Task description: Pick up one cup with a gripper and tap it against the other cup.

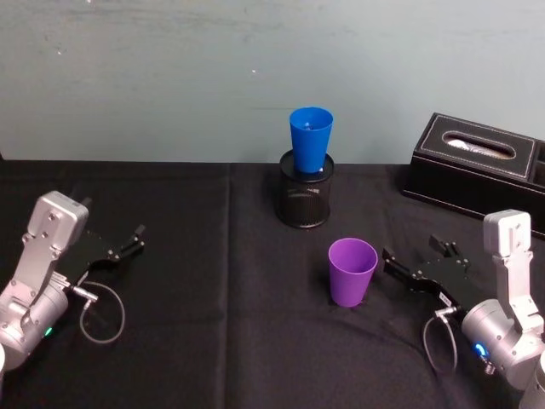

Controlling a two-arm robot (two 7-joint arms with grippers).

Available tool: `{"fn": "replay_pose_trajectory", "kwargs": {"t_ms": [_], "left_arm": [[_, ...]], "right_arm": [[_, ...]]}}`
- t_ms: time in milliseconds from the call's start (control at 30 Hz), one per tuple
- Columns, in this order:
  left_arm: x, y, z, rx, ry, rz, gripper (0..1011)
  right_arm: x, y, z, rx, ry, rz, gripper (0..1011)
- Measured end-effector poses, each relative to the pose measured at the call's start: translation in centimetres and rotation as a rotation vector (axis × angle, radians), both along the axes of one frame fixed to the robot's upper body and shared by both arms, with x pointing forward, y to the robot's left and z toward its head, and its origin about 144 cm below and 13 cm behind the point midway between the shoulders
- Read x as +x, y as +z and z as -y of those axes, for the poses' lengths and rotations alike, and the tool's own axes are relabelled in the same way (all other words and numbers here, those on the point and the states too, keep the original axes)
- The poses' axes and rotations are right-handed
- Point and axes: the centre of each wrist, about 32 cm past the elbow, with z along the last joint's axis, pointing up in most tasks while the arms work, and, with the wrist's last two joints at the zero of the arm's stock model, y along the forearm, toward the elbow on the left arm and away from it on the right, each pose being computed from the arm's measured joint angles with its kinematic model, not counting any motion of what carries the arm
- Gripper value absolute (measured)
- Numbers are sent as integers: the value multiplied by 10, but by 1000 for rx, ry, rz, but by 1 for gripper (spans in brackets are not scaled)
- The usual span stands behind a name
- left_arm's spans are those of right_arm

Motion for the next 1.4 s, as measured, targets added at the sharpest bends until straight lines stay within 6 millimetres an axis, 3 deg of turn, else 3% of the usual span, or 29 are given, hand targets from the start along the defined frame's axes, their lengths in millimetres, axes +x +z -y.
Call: {"fn": "replay_pose_trajectory", "kwargs": {"t_ms": [1400], "left_arm": [[0, 0, 0, 0, 0, 0, 1011]], "right_arm": [[0, 0, 0, 2, 2, -3, 1003]]}}
